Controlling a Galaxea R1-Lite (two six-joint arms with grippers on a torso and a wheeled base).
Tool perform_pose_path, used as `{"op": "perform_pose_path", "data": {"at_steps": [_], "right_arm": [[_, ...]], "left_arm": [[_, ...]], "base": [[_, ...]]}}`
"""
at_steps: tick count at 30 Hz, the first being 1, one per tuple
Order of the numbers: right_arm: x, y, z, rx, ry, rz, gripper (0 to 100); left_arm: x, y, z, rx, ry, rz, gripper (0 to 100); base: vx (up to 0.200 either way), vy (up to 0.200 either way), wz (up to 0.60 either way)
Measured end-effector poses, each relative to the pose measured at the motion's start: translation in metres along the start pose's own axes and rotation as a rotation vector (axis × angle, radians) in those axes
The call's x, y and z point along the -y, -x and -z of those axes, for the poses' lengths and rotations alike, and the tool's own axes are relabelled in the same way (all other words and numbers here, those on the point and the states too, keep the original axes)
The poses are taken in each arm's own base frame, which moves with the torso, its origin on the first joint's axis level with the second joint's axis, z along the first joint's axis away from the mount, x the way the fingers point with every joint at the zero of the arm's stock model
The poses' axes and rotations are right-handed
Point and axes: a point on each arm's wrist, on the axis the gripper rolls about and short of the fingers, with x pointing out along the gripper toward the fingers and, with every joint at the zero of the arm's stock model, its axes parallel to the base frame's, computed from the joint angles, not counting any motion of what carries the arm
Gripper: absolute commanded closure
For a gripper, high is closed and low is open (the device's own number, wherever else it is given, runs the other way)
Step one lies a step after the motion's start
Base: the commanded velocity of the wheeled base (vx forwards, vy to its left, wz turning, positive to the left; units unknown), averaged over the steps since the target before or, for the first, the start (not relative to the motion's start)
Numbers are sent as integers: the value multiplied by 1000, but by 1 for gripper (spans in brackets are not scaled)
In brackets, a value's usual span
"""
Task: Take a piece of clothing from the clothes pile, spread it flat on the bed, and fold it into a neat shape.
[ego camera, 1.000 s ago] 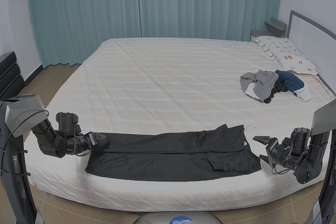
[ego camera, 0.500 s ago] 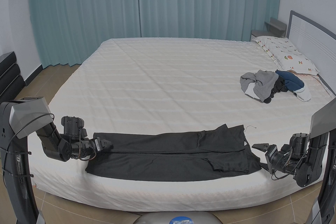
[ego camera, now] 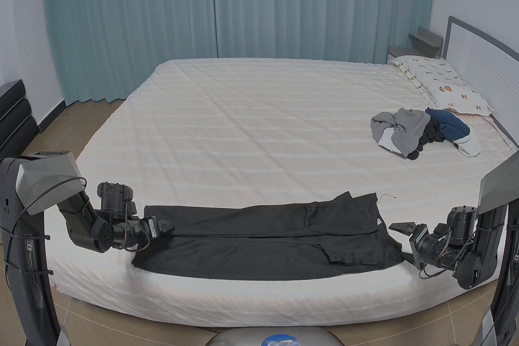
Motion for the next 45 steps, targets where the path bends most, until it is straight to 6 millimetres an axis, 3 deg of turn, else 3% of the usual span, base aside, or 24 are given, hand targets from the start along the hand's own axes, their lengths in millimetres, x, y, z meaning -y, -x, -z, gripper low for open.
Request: {"op": "perform_pose_path", "data": {"at_steps": [20,27,39,45], "right_arm": [[1,1,1,-3,-3,4,0],[1,0,0,0,-4,1,0],[0,0,-1,1,-4,0,0],[0,0,0,0,-4,2,0]], "left_arm": [[2,5,1,-4,29,-1,100],[4,7,-3,11,71,5,100],[13,6,-14,87,141,45,100],[22,9,-18,118,146,50,100]], "base": [[0,0,0],[-200,0,0],[0,0,0],[0,-200,0]]}}
